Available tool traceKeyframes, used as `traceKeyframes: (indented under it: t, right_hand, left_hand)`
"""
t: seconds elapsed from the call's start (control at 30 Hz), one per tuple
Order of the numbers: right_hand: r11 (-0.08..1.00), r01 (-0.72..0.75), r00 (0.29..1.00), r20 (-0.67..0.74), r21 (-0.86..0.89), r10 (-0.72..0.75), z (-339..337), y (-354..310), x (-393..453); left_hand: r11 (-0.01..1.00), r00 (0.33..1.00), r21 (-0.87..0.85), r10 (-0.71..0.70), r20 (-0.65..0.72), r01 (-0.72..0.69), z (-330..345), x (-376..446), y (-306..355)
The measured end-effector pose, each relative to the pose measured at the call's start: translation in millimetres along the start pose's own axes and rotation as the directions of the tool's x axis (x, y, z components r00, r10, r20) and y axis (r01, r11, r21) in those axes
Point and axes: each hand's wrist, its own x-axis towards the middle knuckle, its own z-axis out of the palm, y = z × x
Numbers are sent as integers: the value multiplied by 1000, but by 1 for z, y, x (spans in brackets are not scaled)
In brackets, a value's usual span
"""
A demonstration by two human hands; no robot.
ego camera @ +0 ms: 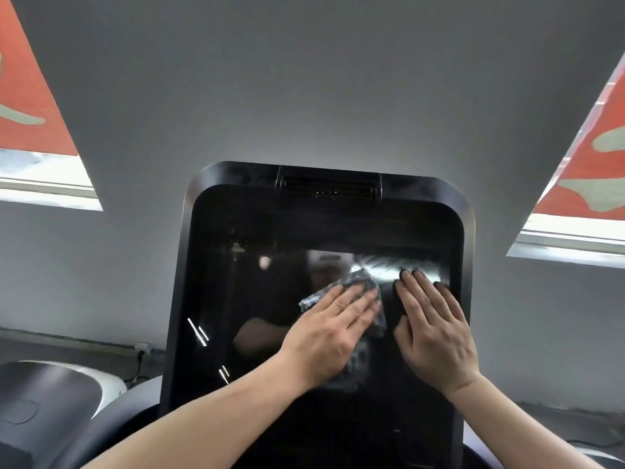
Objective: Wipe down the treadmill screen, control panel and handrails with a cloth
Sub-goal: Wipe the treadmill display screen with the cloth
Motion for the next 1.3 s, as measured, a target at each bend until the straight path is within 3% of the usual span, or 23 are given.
traceKeyframes:
  t: [0.03,0.1,0.17,0.2,0.23,0.3,0.37,0.4,0.43,0.57,0.73,0.8,0.9,0.97,1.03,1.1,1.17,1.23,1.27,1.3]
  right_hand:
    - [1000,-1,1000,6,-3,1,-1,0,0]
    - [1000,-23,999,36,6,22,-4,-3,3]
    - [997,-59,994,99,40,55,-11,-8,5]
    - [993,-101,988,127,68,92,-17,-13,8]
    - [976,-180,977,134,123,163,-25,-21,12]
    - [824,-450,893,169,344,417,-51,-47,28]
    - [539,-623,768,315,566,557,-78,-75,45]
    - [441,-643,745,380,625,548,-88,-86,50]
    - [415,-638,752,408,649,518,-96,-96,53]
    - [467,-631,774,465,619,429,-113,-115,55]
    - [402,-647,761,513,648,397,-121,-130,59]
    - [278,-681,722,555,678,414,-119,-134,62]
    - [-80,-711,614,672,699,415,-115,-134,62]
    - [-287,-678,563,729,677,389,-115,-135,62]
    - [-339,-656,556,736,674,386,-115,-138,61]
    - [-248,-672,578,703,698,413,-115,-142,56]
    - [24,-703,633,610,711,476,-112,-146,45]
    - [330,-691,706,502,643,499,-106,-145,31]
    - [379,-691,715,506,615,483,-103,-145,24]
    - [325,-713,694,559,621,453,-101,-145,18]
  left_hand:
    - [999,999,-21,50,2,-50,-2,-5,-6]
    - [987,998,-157,-29,-60,19,-9,-2,-17]
    - [868,941,-407,-333,-51,285,-29,11,-5]
    - [694,859,-578,-511,25,430,-41,18,6]
    - [442,756,-729,-636,156,523,-53,25,15]
    - [-84,575,-866,-716,397,493,-72,33,20]
    - [-456,518,-823,-640,567,338,-89,32,22]
    - [-558,530,-783,-592,607,273,-98,31,25]
    - [-614,547,-756,-562,620,226,-106,28,29]
    - [-702,558,-701,-536,634,122,-131,17,37]
    - [-605,553,-760,-559,617,237,-145,1,33]
    - [-576,560,-774,-563,608,263,-147,-4,30]
    - [-480,635,-811,-522,570,335,-152,-13,26]
    - [-231,710,-852,-476,520,470,-157,-22,27]
    - [-52,740,-826,-416,529,561,-156,-29,35]
    - [5,716,-792,-432,549,610,-148,-34,42]
    - [-13,667,-770,-490,561,638,-143,-39,46]
    - [-224,600,-775,-519,608,591,-143,-43,48]
    - [-367,569,-756,-501,652,543,-145,-45,49]
    - [-488,551,-720,-465,693,494,-146,-48,49]
